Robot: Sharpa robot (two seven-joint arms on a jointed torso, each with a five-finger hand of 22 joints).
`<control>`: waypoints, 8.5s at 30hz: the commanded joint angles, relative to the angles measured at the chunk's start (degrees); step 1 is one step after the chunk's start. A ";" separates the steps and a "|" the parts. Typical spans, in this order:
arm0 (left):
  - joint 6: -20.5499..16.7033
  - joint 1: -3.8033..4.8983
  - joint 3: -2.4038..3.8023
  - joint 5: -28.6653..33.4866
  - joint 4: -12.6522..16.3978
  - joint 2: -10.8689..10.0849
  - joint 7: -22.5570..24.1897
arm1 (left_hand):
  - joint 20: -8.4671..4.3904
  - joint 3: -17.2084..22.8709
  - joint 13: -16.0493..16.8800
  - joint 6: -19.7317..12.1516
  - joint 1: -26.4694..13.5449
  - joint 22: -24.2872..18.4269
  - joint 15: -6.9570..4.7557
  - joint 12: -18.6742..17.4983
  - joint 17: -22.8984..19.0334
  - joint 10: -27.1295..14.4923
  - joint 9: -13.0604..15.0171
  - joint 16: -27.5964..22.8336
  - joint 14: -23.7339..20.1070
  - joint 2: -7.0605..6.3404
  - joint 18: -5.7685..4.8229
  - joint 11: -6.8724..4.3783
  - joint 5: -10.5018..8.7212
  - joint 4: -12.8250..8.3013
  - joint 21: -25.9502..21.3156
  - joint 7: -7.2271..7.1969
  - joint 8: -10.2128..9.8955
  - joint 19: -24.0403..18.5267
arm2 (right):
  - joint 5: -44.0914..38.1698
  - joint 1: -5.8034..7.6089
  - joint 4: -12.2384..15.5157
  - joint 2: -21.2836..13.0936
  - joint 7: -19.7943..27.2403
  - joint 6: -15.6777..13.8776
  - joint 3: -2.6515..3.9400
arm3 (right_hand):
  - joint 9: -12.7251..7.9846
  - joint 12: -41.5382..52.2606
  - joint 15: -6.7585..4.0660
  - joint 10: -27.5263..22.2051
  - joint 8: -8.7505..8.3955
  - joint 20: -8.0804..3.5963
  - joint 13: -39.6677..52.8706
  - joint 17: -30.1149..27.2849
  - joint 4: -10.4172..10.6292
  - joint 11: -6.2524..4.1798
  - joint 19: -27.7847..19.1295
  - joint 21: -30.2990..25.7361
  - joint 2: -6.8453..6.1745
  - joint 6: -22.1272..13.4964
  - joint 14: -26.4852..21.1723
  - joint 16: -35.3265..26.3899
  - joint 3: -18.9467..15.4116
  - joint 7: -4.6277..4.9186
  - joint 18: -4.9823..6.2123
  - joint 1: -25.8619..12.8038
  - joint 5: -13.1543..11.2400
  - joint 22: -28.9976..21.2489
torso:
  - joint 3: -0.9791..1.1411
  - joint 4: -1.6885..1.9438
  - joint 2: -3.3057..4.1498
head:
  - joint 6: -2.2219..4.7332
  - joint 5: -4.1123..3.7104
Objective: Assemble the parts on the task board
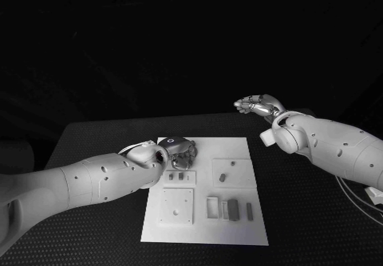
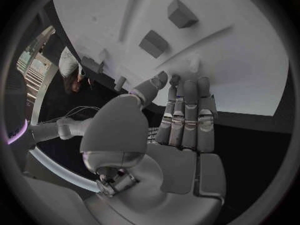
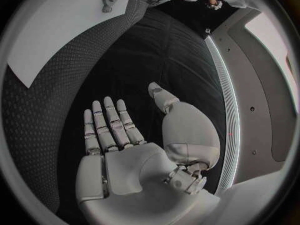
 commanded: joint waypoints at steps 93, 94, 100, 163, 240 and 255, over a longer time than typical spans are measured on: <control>-5.66 -1.51 3.17 5.36 2.31 -2.73 2.07 | -3.88 3.24 1.73 7.68 3.08 1.46 -3.95 0.66 2.57 9.73 -0.70 11.66 6.43 4.28 1.99 -3.78 -0.21 0.01 12.87 -2.22 3.71 6.06 | -0.37 -0.01 0.11 -0.11 0.65 0.67 0.02 | -0.21 -0.36 0.02 0.57 0.58 0.05 0.02 0.12 0.03 0.08 0.61 -0.35 0.68 -0.17 -0.04 -0.12 -0.32 2.74 -0.39 -0.16 -0.02 0.09 | -0.02 0.02 -0.03 | 0.17 -0.08; -4.97 -1.49 3.43 5.71 2.56 -3.02 2.15 | -3.88 3.24 1.73 7.68 3.06 1.46 -3.95 0.66 2.57 9.74 -0.70 11.66 6.43 4.29 1.99 -3.79 -0.21 0.01 12.88 -2.22 3.71 6.06 | -0.37 -0.01 0.11 -0.15 0.65 0.65 0.02 | -0.21 -0.36 0.02 0.57 0.58 0.05 0.02 0.12 0.03 0.08 0.62 -0.34 0.68 -0.17 -0.04 -0.13 -0.32 2.73 -0.39 -0.16 -0.02 0.16 | -0.01 0.02 -0.04 | 0.16 -0.05; -0.96 -0.80 4.16 5.32 4.17 -5.36 1.52 | -3.88 3.37 1.81 7.75 2.80 1.42 -3.94 0.52 2.35 9.85 -0.68 11.51 6.21 4.26 1.90 -3.79 0.49 -0.14 12.98 -2.27 3.72 5.65 | -0.37 -0.01 0.02 -0.24 0.65 0.61 0.02 | -0.22 -0.37 0.02 0.58 0.60 0.06 0.02 0.13 0.02 0.08 0.62 -0.37 0.68 -0.15 -0.04 -0.13 -0.33 2.72 -0.39 -0.16 -0.02 0.15 | 0.07 0.07 -0.09 | 0.13 -0.08; 4.53 -0.68 1.98 -0.57 3.82 -6.28 -0.36 | -3.94 3.45 1.96 7.87 2.57 1.42 -3.98 0.37 2.12 10.08 -0.70 11.46 6.00 4.33 1.82 -3.83 0.18 -0.10 13.28 -2.33 3.73 5.34 | -0.37 -0.02 0.07 -0.31 0.65 0.60 0.02 | -0.35 -0.49 0.02 0.65 0.77 0.08 0.02 0.19 -0.02 0.08 0.69 -0.66 0.70 -0.14 -0.03 -0.20 -0.38 2.69 -0.37 -0.17 -0.02 0.23 | 0.02 -0.05 -0.02 | -0.33 -0.01; -0.73 -0.82 1.16 2.97 1.97 -8.73 -0.57 | -2.59 1.94 1.65 -4.14 1.22 1.20 -2.51 -0.25 1.09 5.56 -2.45 11.95 4.81 -0.53 2.72 -2.27 -0.01 0.36 13.24 0.92 -0.84 4.04 | -5.42 -0.36 0.98 -1.44 0.06 1.04 0.01 | -0.61 -0.22 0.54 1.86 1.53 -0.44 0.20 0.76 -3.40 0.08 3.76 -0.07 1.41 0.32 1.72 0.57 0.61 2.73 0.73 3.46 -0.01 2.99 | -0.06 0.03 -0.05 | 0.11 -0.51; -3.27 0.27 4.68 43.53 0.38 -12.02 5.69 | -0.51 1.58 2.16 -2.78 -1.51 -3.19 -0.61 -0.19 -4.23 4.05 -1.61 1.11 -1.40 0.19 0.38 -0.86 -0.39 1.79 4.74 1.77 1.43 -3.45 | -23.81 -1.50 6.00 -4.65 -3.21 0.51 -0.02 | -0.06 3.63 -2.91 10.66 4.86 -1.20 1.59 3.88 -9.64 -1.45 15.89 1.20 2.13 5.95 12.20 5.49 2.88 2.52 5.21 10.43 0.03 1.14 | -0.03 0.00 -0.12 | 0.84 -1.59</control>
